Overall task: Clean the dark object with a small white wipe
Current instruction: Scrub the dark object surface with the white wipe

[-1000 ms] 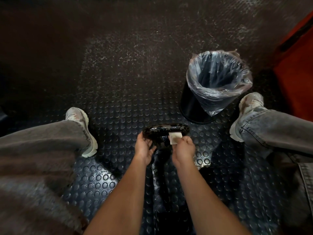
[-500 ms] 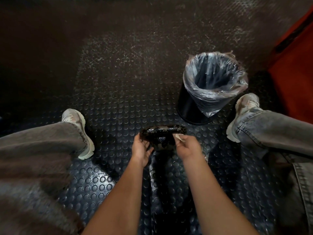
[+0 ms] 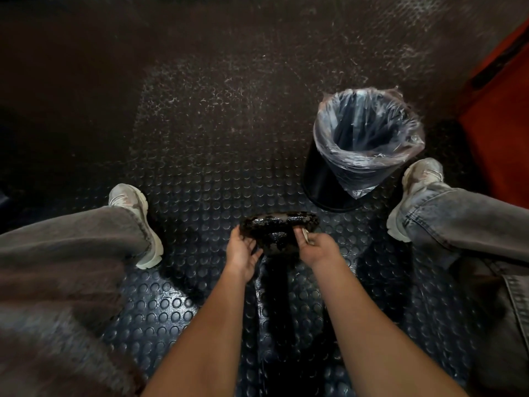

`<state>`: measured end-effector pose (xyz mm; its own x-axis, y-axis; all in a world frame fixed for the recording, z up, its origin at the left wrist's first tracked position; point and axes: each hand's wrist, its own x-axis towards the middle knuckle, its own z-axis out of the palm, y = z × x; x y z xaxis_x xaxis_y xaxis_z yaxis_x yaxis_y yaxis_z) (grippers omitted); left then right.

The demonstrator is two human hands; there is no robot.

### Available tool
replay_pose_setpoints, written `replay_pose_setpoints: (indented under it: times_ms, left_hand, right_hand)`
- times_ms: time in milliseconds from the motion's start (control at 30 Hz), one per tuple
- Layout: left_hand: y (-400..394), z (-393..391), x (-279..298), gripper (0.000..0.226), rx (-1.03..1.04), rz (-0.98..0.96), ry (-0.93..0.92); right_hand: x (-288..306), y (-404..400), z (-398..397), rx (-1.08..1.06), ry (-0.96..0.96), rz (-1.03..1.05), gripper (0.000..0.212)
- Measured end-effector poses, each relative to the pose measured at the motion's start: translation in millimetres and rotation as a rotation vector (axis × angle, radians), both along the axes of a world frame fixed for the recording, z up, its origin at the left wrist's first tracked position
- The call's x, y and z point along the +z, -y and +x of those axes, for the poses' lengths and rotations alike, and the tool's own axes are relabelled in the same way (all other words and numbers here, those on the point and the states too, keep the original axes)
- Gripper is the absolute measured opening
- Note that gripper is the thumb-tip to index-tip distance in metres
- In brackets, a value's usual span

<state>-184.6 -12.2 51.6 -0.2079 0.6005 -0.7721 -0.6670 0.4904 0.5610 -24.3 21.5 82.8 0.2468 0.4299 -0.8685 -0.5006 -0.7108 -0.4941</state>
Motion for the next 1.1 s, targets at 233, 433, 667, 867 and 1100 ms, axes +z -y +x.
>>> replay_pose_setpoints:
  times_ms: [233,433,667,867,1100]
  left_hand:
    - [0.8,0.7,2.1,0.046,0.003,-0.010,0.002]
    - [0.8,-0.5,0.1,0.048,0.007,0.000,0.012]
    - [1.0,-1.2,-2.3,0.046,0.002,0.001,0.003]
    - [1.6,0.4,-1.4,0.047,-0.014,0.016,0.008]
    - [0.9,0.2,-3.1,0.045,-0.001,0.020,0.017]
  right_hand:
    - [25.8,11.9,-21.2,-0.203,-0.283,0.136,0.031]
    - [10.9,5.5,-6.1,-0.281,-0.377,0.073,0.027]
    - [-2.3,-0.3,0.9,-0.473,-0.590,-0.022,0.031]
    - [22.1,15.2,-31.8,-0.428,-0.554,0.109,0.032]
    - [12.4,6.2,-21.2,-0.470,-0.471,-0.028,0.030]
